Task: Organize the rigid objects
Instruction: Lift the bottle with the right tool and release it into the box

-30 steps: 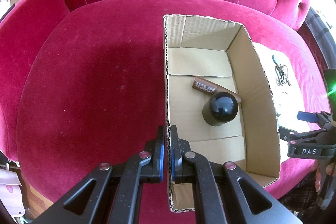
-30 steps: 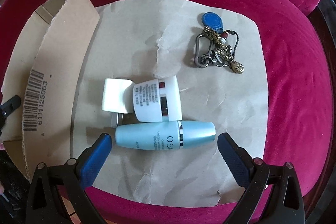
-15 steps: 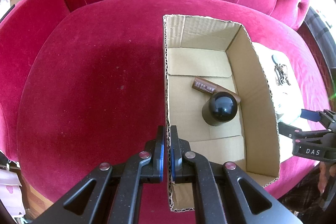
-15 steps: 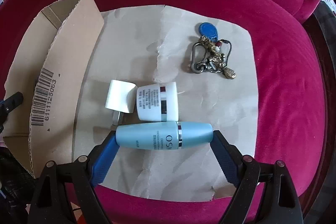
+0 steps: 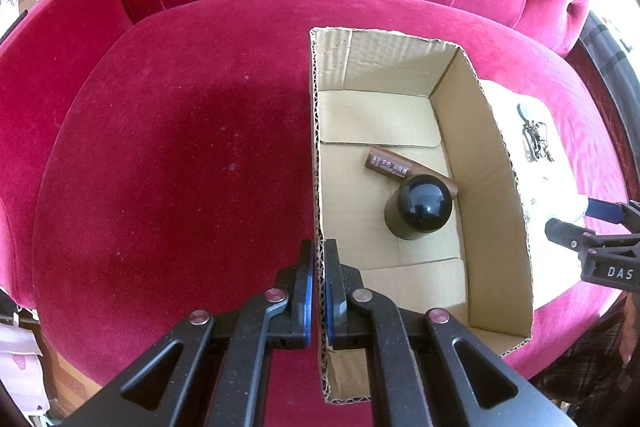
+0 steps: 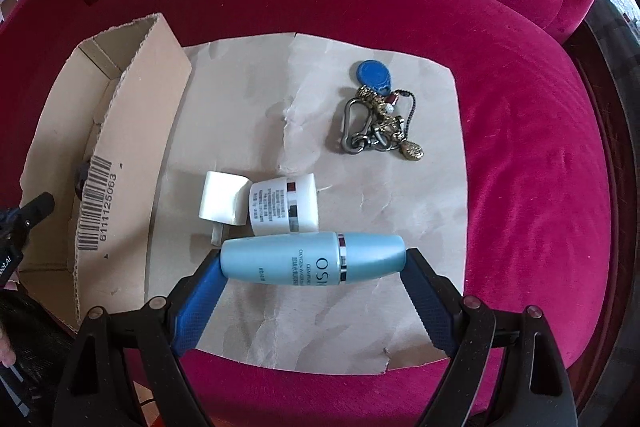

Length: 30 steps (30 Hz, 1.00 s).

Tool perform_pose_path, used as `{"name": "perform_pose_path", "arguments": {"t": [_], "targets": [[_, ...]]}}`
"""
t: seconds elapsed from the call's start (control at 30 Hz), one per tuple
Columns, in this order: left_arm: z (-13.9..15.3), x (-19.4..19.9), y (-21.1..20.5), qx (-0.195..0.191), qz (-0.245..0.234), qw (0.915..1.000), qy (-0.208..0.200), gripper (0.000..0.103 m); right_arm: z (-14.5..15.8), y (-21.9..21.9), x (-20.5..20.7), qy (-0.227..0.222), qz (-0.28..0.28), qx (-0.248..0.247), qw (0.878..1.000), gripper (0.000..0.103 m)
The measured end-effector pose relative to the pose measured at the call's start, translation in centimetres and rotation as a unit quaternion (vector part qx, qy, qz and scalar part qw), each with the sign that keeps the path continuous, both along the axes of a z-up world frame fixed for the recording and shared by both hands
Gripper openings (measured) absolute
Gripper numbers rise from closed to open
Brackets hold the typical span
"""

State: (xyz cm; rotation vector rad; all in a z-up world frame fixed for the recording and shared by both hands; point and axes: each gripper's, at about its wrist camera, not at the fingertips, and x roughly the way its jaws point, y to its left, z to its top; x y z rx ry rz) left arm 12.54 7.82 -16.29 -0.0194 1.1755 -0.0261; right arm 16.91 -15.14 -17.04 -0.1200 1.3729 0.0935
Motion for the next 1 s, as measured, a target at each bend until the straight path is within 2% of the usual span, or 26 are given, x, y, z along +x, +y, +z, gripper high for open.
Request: {"name": "perform_pose_path", "arguments": {"t": [0.2,0.53,1.0], "targets": [[0.0,0.0,0.0,0.000,0.000,1.0000,-0.001,0.004,1.7,-0.4,-0.2,-0.014,0.000,0.006,1.000,0.090],[0.0,0.0,0.0,-0.001,0.000,1.0000,0.000,0.004,6.4,0.8,0.1,-0.068,0.024,0.008,0.997,0.090],[-0.1,0.0,0.0,0.000,0.001,1.0000,0.001,0.004,10.4,3.4,2.4,-0.116,0.079,0.052,0.989,0.090]]}}
